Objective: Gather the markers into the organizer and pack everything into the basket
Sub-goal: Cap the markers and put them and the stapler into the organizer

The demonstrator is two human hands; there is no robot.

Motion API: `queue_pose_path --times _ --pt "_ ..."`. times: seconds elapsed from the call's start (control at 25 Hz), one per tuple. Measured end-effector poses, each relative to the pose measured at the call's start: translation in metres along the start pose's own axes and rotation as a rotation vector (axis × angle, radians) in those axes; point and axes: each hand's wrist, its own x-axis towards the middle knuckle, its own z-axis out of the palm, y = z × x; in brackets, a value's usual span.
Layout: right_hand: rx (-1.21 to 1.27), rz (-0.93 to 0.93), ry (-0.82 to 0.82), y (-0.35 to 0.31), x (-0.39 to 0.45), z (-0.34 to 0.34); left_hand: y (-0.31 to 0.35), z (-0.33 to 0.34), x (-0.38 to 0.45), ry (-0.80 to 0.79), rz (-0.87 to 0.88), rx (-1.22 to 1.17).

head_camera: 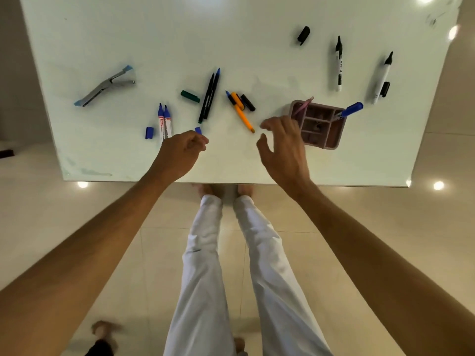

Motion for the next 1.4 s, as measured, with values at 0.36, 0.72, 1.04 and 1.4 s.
queue_pose_path --times 0.36,0.72,1.04,1.4 --pt "-0.269 0.097 -0.358 -0.034 0.077 0.080 -0.021 -0.012 -0.024 -0.026 0.039 -0.055" --pt "-0.429 0.082 -0.314 -0.038 0.074 0.111 -0.076 -0.032 -0.039 -0.033 -0.004 -0.077" --pt "-0.354 0.107 -0.388 -0.024 0.055 0.115 -0.075 -0.025 -0.037 -0.073 -0.044 -0.171" --pt "-0.105 0.320 -0.235 -0.008 0.038 0.113 -0.057 -0.009 -0.034 -0.118 -0.067 -0.226"
